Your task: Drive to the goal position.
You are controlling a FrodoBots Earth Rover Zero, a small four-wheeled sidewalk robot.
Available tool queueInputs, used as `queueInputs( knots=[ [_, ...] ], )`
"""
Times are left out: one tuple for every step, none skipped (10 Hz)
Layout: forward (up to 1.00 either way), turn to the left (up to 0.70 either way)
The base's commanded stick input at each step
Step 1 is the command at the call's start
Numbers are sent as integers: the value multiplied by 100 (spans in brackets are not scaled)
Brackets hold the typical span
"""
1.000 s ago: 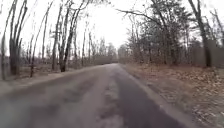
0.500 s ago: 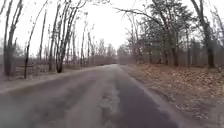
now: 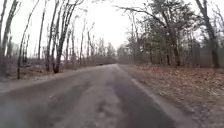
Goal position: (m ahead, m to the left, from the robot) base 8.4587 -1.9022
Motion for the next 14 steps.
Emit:
queueInputs(
  knots=[
    [100,30],
    [100,19],
    [100,7],
    [100,0],
    [100,0],
    [100,0],
    [100,0],
    [100,0],
    [100,0],
    [100,0],
    [100,0],
    [100,0],
    [100,0],
    [100,0]
  ],
)
